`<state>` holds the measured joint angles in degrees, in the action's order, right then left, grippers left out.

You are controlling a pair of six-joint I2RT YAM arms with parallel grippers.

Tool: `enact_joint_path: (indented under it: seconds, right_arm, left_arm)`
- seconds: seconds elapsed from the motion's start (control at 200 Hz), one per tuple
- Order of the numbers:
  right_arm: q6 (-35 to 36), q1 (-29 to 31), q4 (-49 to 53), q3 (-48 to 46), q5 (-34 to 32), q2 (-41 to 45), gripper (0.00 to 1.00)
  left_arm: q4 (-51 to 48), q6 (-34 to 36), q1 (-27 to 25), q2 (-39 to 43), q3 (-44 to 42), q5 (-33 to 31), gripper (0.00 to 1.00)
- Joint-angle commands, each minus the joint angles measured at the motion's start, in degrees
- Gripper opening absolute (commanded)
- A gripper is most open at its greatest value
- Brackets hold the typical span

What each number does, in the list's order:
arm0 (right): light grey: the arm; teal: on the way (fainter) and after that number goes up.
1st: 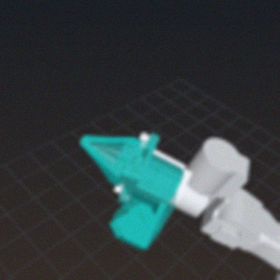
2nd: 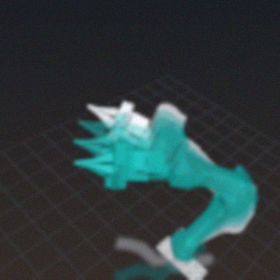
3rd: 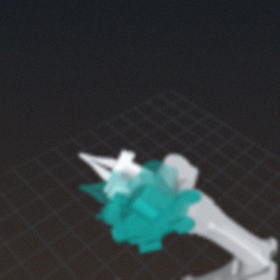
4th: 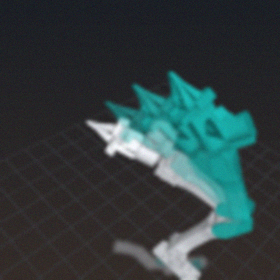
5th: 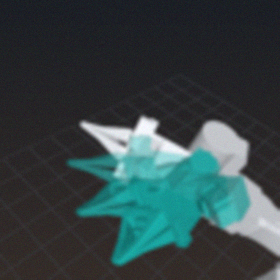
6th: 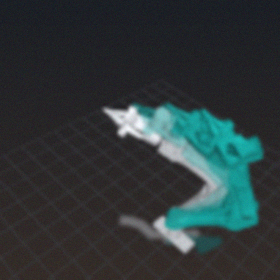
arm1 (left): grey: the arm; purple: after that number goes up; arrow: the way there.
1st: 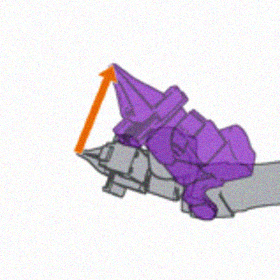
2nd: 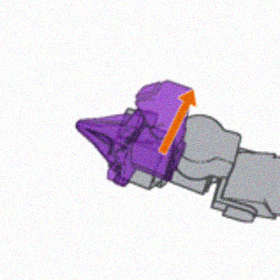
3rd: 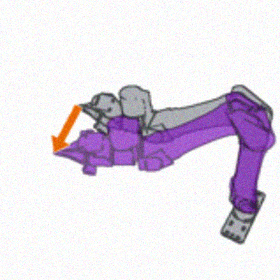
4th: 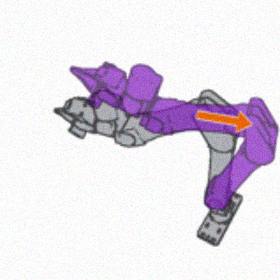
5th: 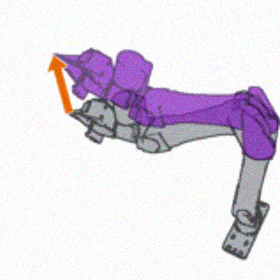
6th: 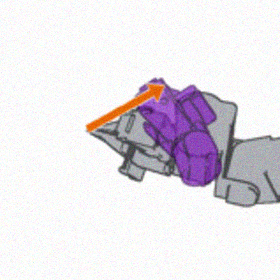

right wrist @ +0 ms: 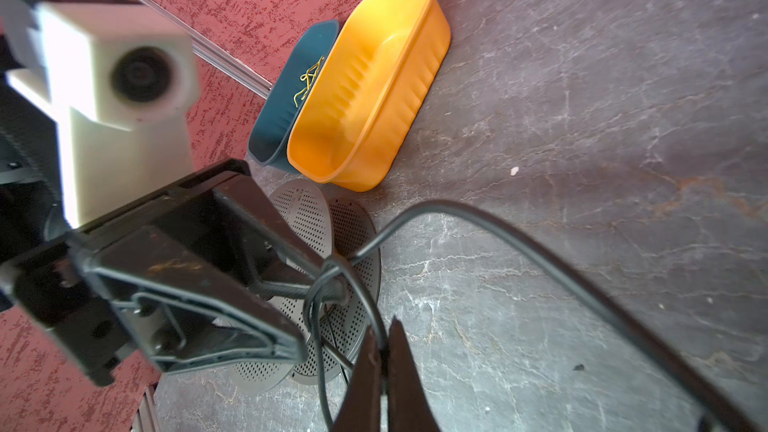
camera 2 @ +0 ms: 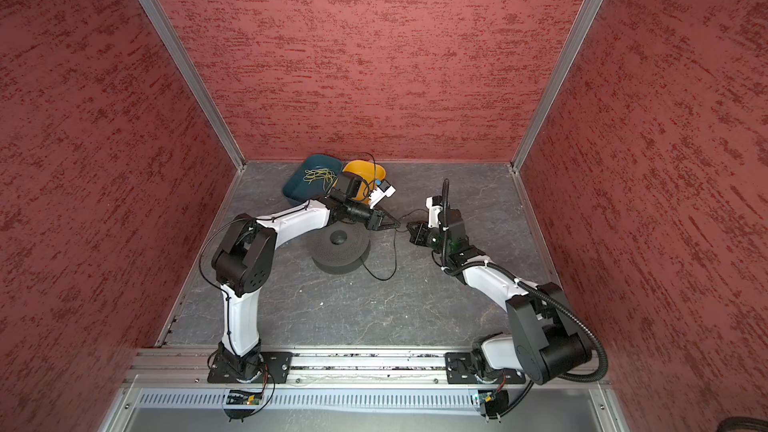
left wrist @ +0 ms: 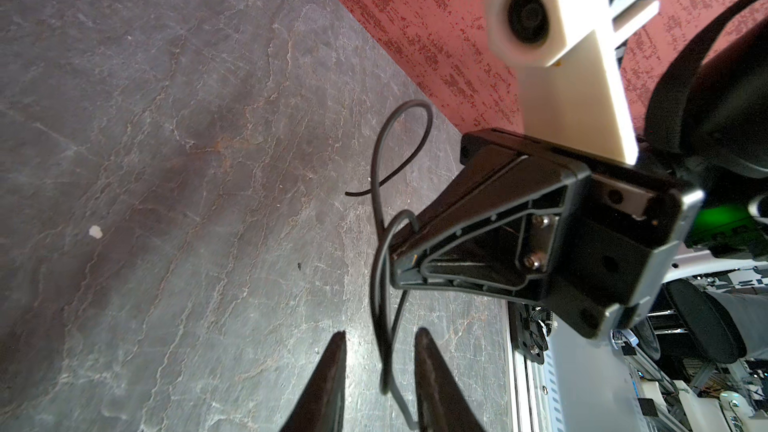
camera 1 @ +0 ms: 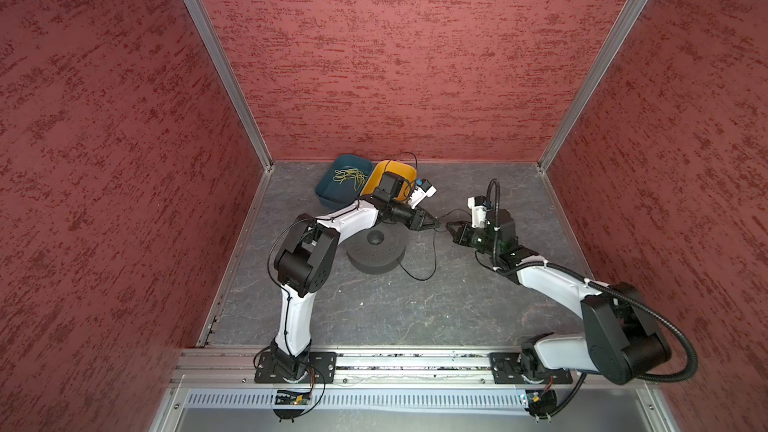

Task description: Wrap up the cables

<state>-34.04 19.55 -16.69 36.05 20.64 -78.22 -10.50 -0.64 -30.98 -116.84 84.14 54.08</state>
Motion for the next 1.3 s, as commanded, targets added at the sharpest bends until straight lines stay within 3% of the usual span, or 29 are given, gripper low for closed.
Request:
enact_joint_path:
  seconds: [0.0,0.416,0.837,1.293]
  right_arm:
    - [0.6,0.3,-2.3,-0.1,0.6,1.1,0.00]
    - [0.7,0.3,-2.8,-0.3,0.5,0.6,0.00]
    - [0.3,0.3,-1.3,0.3,-2.0,-1.7,0.00]
    - [-3.4,0.1,4.0,1.7,-9.3,-3.9,0.00]
  left_arm:
    - [0.2,0.1,-0.2,-1.0,1.4,-0.8,0.29]
    - [2.6,-0.4,0.3,-0.1,-0.3,0.8,0.21]
    - [7.5,-2.8,2.1,3.1,-4.6,2.2,0.00]
    - [17.1,-8.8,4.0,7.3,-11.4,3.0,0.00]
